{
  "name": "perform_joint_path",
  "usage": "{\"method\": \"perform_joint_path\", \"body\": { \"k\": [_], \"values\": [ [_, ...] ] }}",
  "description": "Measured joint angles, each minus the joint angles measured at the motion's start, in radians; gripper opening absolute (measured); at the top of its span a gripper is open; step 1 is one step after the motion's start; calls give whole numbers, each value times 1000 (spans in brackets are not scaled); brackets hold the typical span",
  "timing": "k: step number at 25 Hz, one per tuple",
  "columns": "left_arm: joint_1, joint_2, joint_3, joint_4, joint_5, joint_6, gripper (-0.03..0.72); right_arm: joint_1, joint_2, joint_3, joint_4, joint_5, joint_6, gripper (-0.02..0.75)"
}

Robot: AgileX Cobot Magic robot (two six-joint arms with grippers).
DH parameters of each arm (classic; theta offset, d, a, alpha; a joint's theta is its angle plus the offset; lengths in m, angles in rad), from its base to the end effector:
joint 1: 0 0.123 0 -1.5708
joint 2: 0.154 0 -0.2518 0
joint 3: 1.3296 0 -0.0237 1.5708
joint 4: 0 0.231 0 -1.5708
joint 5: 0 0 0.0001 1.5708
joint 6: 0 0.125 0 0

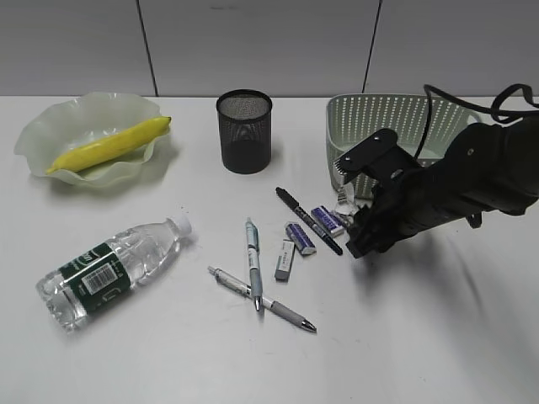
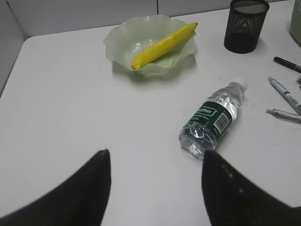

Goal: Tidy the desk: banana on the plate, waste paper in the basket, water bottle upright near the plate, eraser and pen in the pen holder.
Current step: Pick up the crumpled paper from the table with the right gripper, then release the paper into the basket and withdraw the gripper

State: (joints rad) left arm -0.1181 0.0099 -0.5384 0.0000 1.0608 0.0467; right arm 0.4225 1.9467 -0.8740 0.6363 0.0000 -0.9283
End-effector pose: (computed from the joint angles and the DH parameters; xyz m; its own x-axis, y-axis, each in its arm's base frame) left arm 0.0390 -0.0046 0.2629 -0.4216 0.0970 -0.9016 0.1377 0.9896 0.0421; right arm 0.3134 0.1410 0.0566 -0.6100 -0.5899 -0.5291 -0.6115 0.7751 -0.1590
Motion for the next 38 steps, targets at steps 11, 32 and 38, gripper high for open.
{"method": "perform_joint_path", "body": {
  "k": [11, 32, 38],
  "values": [
    [0, 0, 0, 0, 0, 0, 456, 1, -71, -5, 1, 171, 25, 16],
    [0, 0, 0, 0, 0, -2, 455, -103, -154, -44, 106, -231, 100, 132],
    [0, 0, 0, 0, 0, -2, 455, -103, -163, -47, 115, -228, 100, 507]
  ]
}}
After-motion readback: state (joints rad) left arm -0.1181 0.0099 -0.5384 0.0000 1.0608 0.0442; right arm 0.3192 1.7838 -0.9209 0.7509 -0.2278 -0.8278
